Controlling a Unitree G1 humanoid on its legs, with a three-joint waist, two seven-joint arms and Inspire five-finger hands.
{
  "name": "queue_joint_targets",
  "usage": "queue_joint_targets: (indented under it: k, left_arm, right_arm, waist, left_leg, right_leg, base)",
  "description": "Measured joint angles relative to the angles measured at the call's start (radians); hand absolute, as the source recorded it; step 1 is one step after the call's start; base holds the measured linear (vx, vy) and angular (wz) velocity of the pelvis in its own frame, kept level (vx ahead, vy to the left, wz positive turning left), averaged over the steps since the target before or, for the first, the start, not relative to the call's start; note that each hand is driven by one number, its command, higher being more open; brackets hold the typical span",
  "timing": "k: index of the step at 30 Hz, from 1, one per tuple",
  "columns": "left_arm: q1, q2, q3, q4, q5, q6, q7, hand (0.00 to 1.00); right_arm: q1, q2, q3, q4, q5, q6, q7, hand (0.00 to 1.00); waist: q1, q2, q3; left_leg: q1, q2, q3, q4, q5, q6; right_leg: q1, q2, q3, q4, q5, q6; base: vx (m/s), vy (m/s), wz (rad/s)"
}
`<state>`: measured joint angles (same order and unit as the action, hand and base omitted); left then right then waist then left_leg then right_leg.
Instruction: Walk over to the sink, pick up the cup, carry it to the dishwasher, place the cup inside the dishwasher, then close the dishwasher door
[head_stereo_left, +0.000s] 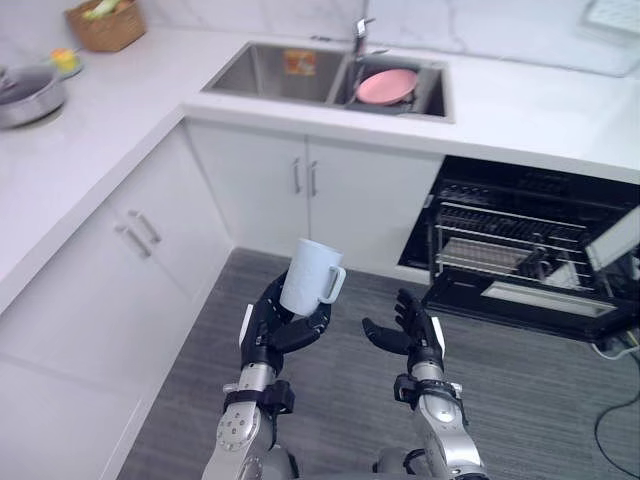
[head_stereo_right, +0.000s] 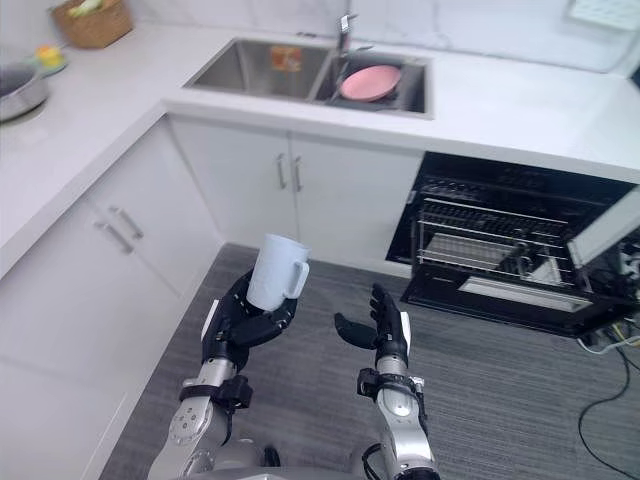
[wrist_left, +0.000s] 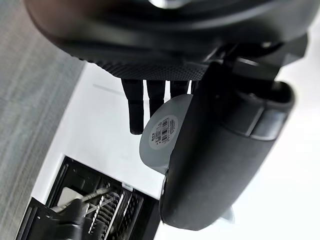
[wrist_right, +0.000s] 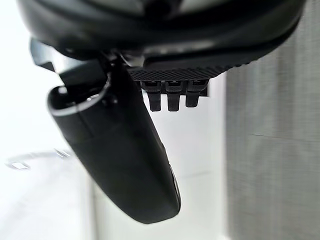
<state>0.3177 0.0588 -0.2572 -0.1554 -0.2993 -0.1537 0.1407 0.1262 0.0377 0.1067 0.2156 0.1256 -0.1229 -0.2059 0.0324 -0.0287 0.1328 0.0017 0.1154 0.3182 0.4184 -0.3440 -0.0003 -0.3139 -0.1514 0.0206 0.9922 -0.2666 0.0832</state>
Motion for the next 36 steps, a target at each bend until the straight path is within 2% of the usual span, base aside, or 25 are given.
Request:
queue_joint_targets:
  k: [1, 2, 3, 4, 5, 6, 7, 9, 10, 11, 14, 15, 17, 18, 20, 21, 22, 25, 27, 28, 29, 31, 33, 35, 36]
  left_arm:
    - [-0.005, -0.003, -0.001, -0.025, 0.01, -0.003, 0.002, 0.3]
    - [-0.005, -0.004, -0.001, -0.033, 0.015, -0.004, 0.003, 0.3]
    - [-0.009, -0.003, 0.004, -0.037, 0.025, -0.015, 0.004, 0.3]
    - [-0.017, 0.0, 0.014, -0.033, 0.025, -0.016, 0.005, 0.3]
    - [-0.033, -0.006, 0.016, -0.004, 0.025, -0.023, 0.006, 0.3]
    - [-0.042, -0.029, 0.015, 0.03, 0.025, -0.021, 0.008, 0.3]
    - [-0.041, -0.054, 0.014, 0.052, 0.026, -0.019, 0.009, 0.3]
    - [-0.044, -0.076, 0.017, 0.069, 0.026, -0.012, 0.009, 0.3]
    - [-0.043, -0.087, 0.016, 0.077, 0.025, -0.007, 0.009, 0.3]
    - [-0.031, -0.095, 0.012, 0.076, 0.026, -0.005, 0.005, 0.3]
    - [-0.021, -0.097, 0.008, 0.06, 0.026, -0.007, -0.009, 0.3]
    - [-0.016, -0.097, 0.011, 0.046, 0.027, -0.007, -0.015, 0.3]
    - [-0.016, -0.097, 0.012, 0.042, 0.026, -0.008, -0.017, 0.3]
    - [-0.008, -0.097, 0.012, 0.042, 0.027, -0.008, -0.017, 0.3]
    - [0.008, -0.097, 0.014, 0.042, 0.026, -0.008, -0.017, 0.3]
    - [0.014, -0.086, 0.016, 0.05, 0.026, -0.009, -0.015, 0.3]
    - [0.012, -0.062, 0.019, 0.057, 0.026, -0.007, -0.011, 0.3]
    - [0.007, -0.045, 0.018, 0.057, 0.026, -0.006, -0.009, 0.3]
    - [0.007, -0.04, 0.012, 0.055, 0.027, -0.005, -0.009, 0.3]
    - [0.006, -0.039, 0.012, 0.053, 0.027, -0.006, -0.009, 0.3]
    - [0.006, -0.036, 0.012, 0.05, 0.029, -0.006, -0.009, 0.3]
    - [0.006, -0.033, 0.013, 0.047, 0.029, -0.005, -0.008, 0.3]
    - [0.006, -0.028, 0.014, 0.029, 0.029, -0.006, -0.006, 0.3]
    - [0.006, -0.028, 0.014, 0.007, 0.029, -0.006, -0.005, 0.3]
    - [0.002, -0.028, 0.013, -0.004, 0.029, -0.009, -0.005, 0.3]
  right_arm:
    - [-0.002, 0.004, 0.006, -0.027, 0.009, -0.004, 0.005, 0.9]
    - [-0.002, 0.003, 0.01, -0.036, 0.009, -0.006, 0.005, 0.9]
    - [-0.005, 0.003, 0.021, -0.039, 0.012, -0.022, 0.008, 0.9]
    - [-0.005, 0.002, 0.031, -0.04, 0.019, -0.033, 0.01, 0.9]
    - [-0.005, -0.008, 0.036, -0.043, 0.042, -0.041, 0.01, 0.9]
    - [-0.002, -0.031, 0.032, -0.043, 0.051, -0.041, 0.008, 0.9]
    - [0.001, -0.048, 0.024, -0.048, 0.055, -0.04, 0.009, 0.9]
    - [0.016, -0.053, 0.009, -0.066, 0.078, -0.039, 0.004, 0.9]
    - [0.04, -0.053, 0.004, -0.098, 0.087, -0.039, -0.002, 0.9]
    - [0.092, -0.052, 0.005, -0.183, 0.088, -0.04, -0.011, 0.9]
    - [0.123, -0.042, 0.005, -0.297, 0.089, -0.065, -0.019, 0.9]
    - [0.115, -0.039, 0.004, -0.329, 0.09, -0.084, -0.02, 0.9]
    - [0.104, -0.036, -0.011, -0.344, 0.09, -0.106, -0.019, 0.9]
    - [0.098, -0.038, -0.023, -0.337, 0.09, -0.106, -0.02, 0.9]
    - [0.086, -0.044, -0.04, -0.298, 0.09, -0.107, -0.021, 0.9]
    - [0.071, -0.049, -0.042, -0.245, 0.09, -0.106, -0.022, 0.9]
    - [0.073, -0.037, -0.041, -0.21, 0.09, -0.096, -0.028, 0.9]
    - [0.063, -0.018, -0.039, -0.191, 0.09, -0.077, -0.03, 0.9]
    - [0.059, -0.012, -0.039, -0.194, 0.089, -0.077, -0.027, 0.9]
    - [0.057, -0.012, -0.037, -0.195, 0.089, -0.077, -0.024, 0.9]
    - [0.054, -0.01, -0.037, -0.195, 0.087, -0.077, -0.023, 0.9]
    - [0.046, -0.007, -0.031, -0.196, 0.087, -0.077, -0.023, 0.9]
    - [0.04, 0.005, -0.022, -0.196, 0.086, -0.077, -0.021, 0.9]
    - [0.036, 0.007, -0.002, -0.196, 0.085, -0.077, -0.014, 0.9]
    - [0.032, 0.006, 0.008, -0.195, 0.084, -0.077, -0.01, 0.9]
  waist:
    - [-0.009, 0.003, -0.002]
    - [-0.013, 0.004, -0.003]
    - [-0.018, 0.0, -0.006]
    - [-0.024, -0.019, -0.02]
    - [-0.031, -0.007, -0.027]
    - [-0.023, 0.036, -0.04]
    - [-0.025, 0.067, -0.047]
    - [-0.035, 0.08, -0.041]
    - [-0.033, 0.081, -0.039]
    - [-0.027, 0.08, -0.036]
    - [-0.018, 0.076, -0.034]
    - [-0.013, 0.076, -0.037]
    - [0.008, 0.072, -0.037]
    - [0.012, 0.072, -0.037]
    - [0.015, 0.078, -0.04]
    - [0.029, 0.076, -0.046]
    - [0.019, 0.045, -0.053]
    - [0.017, 0.022, -0.045]
    - [0.017, 0.021, -0.045]
    - [0.018, 0.021, -0.044]
    - [0.02, 0.018, -0.043]
    - [0.011, 0.011, -0.039]
    - [0.008, 0.0, -0.031]
    - [0.001, 0.0, -0.032]
    - [-0.001, -0.01, -0.038]
  left_leg:
    - [0.023, 0.019, 0.012, -0.001, -0.017, -0.017]
    - [0.037, 0.029, 0.018, -0.005, -0.023, -0.028]
    - [0.067, 0.041, 0.03, -0.018, -0.025, -0.054]
    - [0.084, 0.036, 0.027, -0.027, -0.029, -0.074]
    - [0.094, 0.04, -0.019, -0.023, -0.05, -0.098]
    - [0.094, 0.062, -0.072, -0.023, -0.044, -0.095]
    - [0.093, 0.084, -0.095, -0.002, -0.027, -0.091]
    - [0.072, 0.106, -0.121, 0.086, 0.02, -0.099]
    - [0.038, 0.123, -0.127, 0.199, 0.075, -0.095]
    - [-0.035, 0.158, -0.13, 0.409, 0.12, -0.104]
    - [-0.154, 0.182, -0.113, 0.544, 0.074, -0.079]
    - [-0.211, 0.181, -0.112, 0.518, 0.054, -0.051]
    - [-0.266, 0.16, -0.116, 0.398, 0.031, -0.039]
    - [-0.287, 0.131, -0.138, 0.284, 0.033, -0.04]
    - [-0.272, 0.069, -0.23, 0.058, 0.085, -0.053]
    - [-0.246, 0.035, -0.25, 0.022, 0.192, -0.075]
    - [-0.251, 0.007, -0.237, 0.032, 0.18, -0.06]
    - [-0.275, -0.007, -0.201, 0.112, 0.13, -0.023]
    - [-0.25, -0.014, -0.162, 0.118, 0.087, -0.009]
    - [-0.226, -0.011, -0.127, 0.114, 0.067, -0.003]
    - [-0.198, -0.008, -0.088, 0.111, 0.052, 0.005]
    - [-0.147, -0.008, -0.033, 0.099, 0.034, 0.016]
    - [-0.085, -0.005, 0.012, 0.07, 0.022, 0.022]
    - [-0.054, 0.019, 0.053, 0.052, 0.016, 0.017]
    - [-0.048, 0.032, 0.071, 0.042, 0.017, 0.01]
  right_leg:
    - [-0.039, 0.006, -0.054, -0.036, -0.025, -0.032]
    - [-0.053, 0.012, -0.076, -0.067, -0.032, -0.042]
    - [-0.076, 0.023, -0.119, -0.177, -0.033, -0.053]
    - [-0.07, 0.043, -0.132, -0.356, 0.022, -0.073]
    - [-0.059, 0.061, -0.138, -0.395, 0.081, -0.098]
    - [-0.036, 0.099, -0.146, -0.423, 0.078, -0.109]
    - [-0.02, 0.126, -0.154, -0.439, 0.067, -0.124]
    - [0.029, 0.142, -0.166, -0.473, 0.06, -0.134]
    - [0.078, 0.148, -0.168, -0.509, 0.058, -0.137]
    - [0.175, 0.149, -0.166, -0.576, 0.056, -0.14]
    - [0.283, 0.144, -0.164, -0.656, 0.056, -0.14]
    - [0.307, 0.138, -0.157, -0.681, 0.054, -0.137]
    - [0.329, 0.115, -0.138, -0.696, 0.038, -0.108]
    - [0.337, 0.093, -0.125, -0.694, 0.021, -0.081]
    - [0.336, 0.069, -0.09, -0.671, -0.013, -0.036]
    - [0.331, 0.059, -0.042, -0.648, -0.037, -0.012]
    - [0.332, 0.033, -0.007, -0.659, -0.041, -0.007]
    - [0.329, 0.009, 0.044, -0.68, -0.032, 0.01]
    - [0.312, -0.006, 0.084, -0.639, -0.029, 0.017]
    - [0.266, -0.009, 0.102, -0.545, -0.027, 0.022]
    - [0.21, -0.017, 0.101, -0.436, -0.015, 0.046]
    - [0.156, -0.05, 0.046, -0.32, 0.014, 0.077]
    - [0.124, -0.075, -0.001, -0.243, 0.036, 0.07]
    - [0.09, -0.075, -0.063, -0.233, -0.007, 0.037]
    - [0.06, -0.069, -0.129, -0.265, -0.025, 0.008]
  base:
    - [0.27, -0.102, -0.43]
    - [0.31, -0.135, -0.31]
    - [0.35, -0.152, -0.26]
    - [0.47, -0.19, -0.16]
    - [0.5, -0.156, -0.13]
    - [0.52, -0.129, -0.21]
    - [0.35, -0.064, -0.24]
    - [0.34, -0.099, -0.01]
    - [0.48, -0.128, 0.1]
    - [0.38, -0.079, 0.04]
    - [0.34, 0.021, 0.0]
    - [0.19, 0.105, -0.19]
    - [0.23, 0.178, -0.27]
    - [0.23, 0.315, -0.24]
    - [0.21, 0.373, -0.46]
    - [0.27, 0.4, -0.5]
    - [0.23, 0.32, -0.35]
    - [0.21, 0.255, -0.29]
    - [0.17, 0.22, -0.6]
    - [0.15, 0.217, -0.81]
    - [0.14, 0.196, -0.83]
    - [0.13, 0.117, -0.83]
    - [0.11, 0.026, -0.77]
    - [0.08, -0.057, -0.57]
    - [0.1, -0.108, -0.61]
